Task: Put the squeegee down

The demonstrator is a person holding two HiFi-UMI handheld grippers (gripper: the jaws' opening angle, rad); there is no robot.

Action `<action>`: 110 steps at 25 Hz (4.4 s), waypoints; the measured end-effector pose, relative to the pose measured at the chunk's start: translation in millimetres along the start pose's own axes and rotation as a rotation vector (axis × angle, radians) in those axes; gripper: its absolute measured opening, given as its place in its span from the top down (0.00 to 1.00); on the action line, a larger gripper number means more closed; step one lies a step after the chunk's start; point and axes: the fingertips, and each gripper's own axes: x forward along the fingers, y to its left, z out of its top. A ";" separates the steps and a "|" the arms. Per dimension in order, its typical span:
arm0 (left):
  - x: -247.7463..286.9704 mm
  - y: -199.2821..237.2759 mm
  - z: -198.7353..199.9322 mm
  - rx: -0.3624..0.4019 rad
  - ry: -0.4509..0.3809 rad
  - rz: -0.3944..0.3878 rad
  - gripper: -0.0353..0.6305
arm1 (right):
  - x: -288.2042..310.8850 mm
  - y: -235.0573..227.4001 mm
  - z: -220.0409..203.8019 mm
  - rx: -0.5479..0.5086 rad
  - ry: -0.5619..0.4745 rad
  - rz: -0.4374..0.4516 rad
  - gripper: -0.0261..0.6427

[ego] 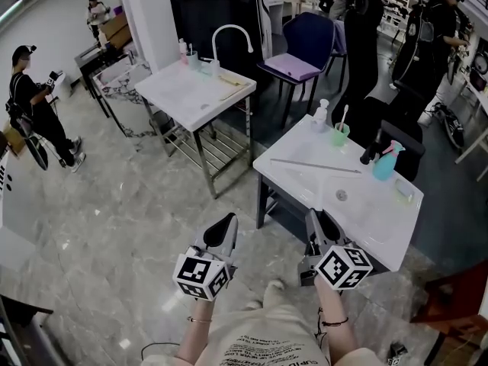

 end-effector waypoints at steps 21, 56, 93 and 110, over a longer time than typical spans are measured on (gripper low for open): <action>96.9 53.8 -14.5 -0.027 0.062 -0.035 0.91 | 104.4 -36.5 3.3 0.029 0.017 -0.050 0.81; 307.9 100.3 -14.2 -0.044 0.149 -0.181 0.91 | 265.2 -131.4 19.5 0.148 0.063 -0.200 0.81; 395.6 112.6 -122.0 -0.075 0.491 -0.464 0.91 | 333.0 -187.7 -71.2 0.299 0.208 -0.495 0.81; 398.6 112.9 -136.1 -0.084 0.527 -0.490 0.91 | 336.1 -192.2 -80.4 0.275 0.258 -0.549 0.81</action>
